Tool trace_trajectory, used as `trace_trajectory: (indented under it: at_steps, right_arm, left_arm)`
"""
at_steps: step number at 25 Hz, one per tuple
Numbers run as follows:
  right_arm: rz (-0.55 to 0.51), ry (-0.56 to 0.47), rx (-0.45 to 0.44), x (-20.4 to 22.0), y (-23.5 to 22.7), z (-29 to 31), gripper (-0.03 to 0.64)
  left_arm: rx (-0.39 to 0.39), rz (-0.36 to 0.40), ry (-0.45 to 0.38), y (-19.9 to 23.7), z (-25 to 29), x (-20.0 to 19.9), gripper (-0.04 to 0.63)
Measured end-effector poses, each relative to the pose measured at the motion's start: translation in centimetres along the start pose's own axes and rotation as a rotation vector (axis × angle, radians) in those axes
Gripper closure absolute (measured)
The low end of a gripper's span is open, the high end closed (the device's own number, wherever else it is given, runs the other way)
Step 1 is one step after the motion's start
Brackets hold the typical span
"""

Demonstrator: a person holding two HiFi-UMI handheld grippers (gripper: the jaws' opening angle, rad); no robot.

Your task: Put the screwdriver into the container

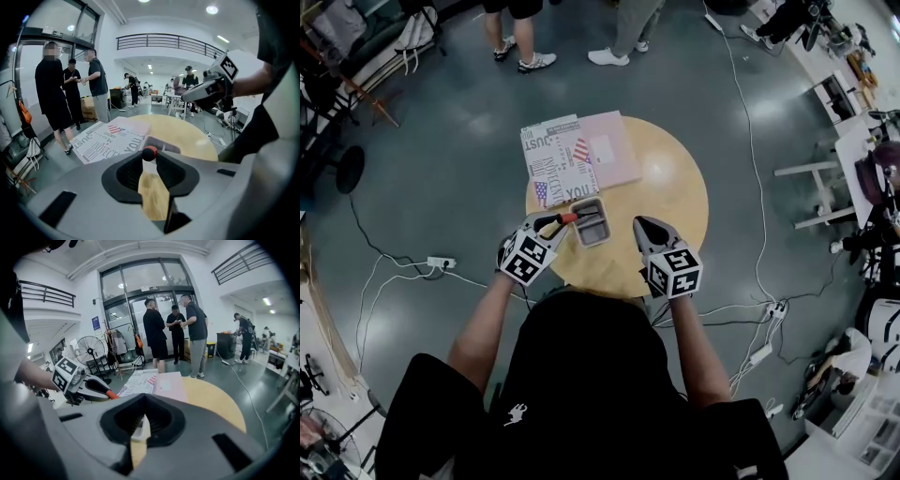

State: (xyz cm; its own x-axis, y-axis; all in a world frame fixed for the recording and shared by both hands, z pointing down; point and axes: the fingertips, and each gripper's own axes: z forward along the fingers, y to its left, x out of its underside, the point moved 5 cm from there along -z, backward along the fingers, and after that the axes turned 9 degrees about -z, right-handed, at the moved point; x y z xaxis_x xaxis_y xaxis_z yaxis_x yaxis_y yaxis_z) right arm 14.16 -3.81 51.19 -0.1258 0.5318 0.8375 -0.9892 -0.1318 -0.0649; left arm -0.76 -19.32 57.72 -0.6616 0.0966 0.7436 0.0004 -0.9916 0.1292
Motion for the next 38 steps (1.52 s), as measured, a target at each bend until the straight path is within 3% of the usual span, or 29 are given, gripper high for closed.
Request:
trace_trajectory:
  at_steps: [24,38]
  right_arm:
    - [0.035,0.015,0.019,1.2,-0.6,0.8,0.615]
    - [0.047,0.016,0.019,1.7,-0.4,0.5,0.615]
  left_arm:
    - [0.054,0.049,0.091,0.6,2.5,0.9,0.502]
    - [0.010,0.042,0.122,1.8,3.0,1.1,0.480]
